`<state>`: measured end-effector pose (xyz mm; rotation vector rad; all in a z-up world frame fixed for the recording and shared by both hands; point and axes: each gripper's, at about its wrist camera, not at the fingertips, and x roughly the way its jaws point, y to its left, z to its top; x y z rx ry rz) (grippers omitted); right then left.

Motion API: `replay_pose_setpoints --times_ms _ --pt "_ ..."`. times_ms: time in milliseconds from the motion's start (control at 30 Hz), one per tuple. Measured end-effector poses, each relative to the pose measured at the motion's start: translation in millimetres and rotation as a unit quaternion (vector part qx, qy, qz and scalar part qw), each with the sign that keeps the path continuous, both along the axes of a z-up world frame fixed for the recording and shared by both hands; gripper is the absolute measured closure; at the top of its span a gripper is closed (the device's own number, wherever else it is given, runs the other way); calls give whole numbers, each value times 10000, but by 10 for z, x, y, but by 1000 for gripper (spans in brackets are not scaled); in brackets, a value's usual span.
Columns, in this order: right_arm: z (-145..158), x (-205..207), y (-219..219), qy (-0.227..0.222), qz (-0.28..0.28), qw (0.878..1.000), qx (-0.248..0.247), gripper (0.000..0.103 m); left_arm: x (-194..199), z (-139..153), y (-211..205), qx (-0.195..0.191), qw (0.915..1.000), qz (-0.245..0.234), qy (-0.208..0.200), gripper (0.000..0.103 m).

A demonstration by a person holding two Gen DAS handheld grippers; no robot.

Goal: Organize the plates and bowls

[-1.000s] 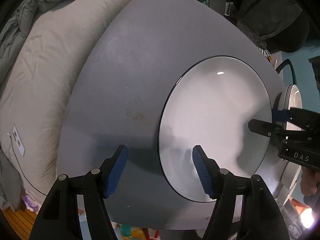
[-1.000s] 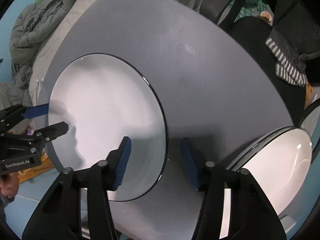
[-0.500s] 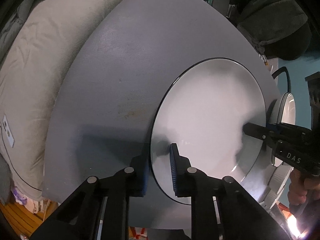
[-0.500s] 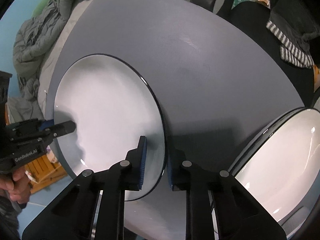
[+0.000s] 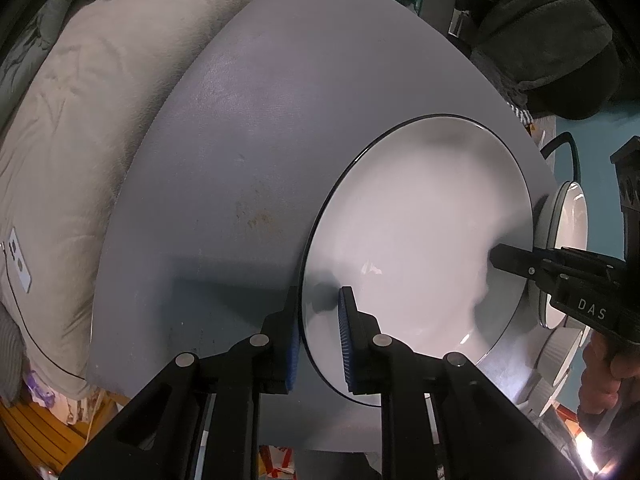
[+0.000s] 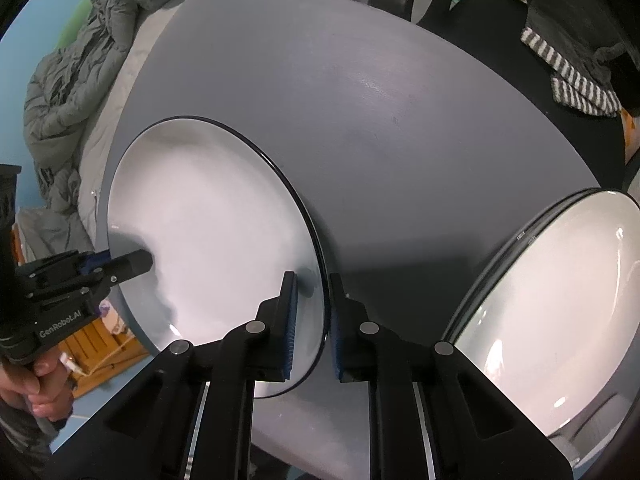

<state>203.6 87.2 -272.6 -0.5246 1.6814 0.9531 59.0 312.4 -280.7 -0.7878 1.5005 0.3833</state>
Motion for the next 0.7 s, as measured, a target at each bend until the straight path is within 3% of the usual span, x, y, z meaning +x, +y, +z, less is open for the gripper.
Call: replay_pose_setpoints --times_ms 700 --pt "402 211 -480 -34 -494 9988 -19 90 317 490 -474 102 9969 -745 -248 86"
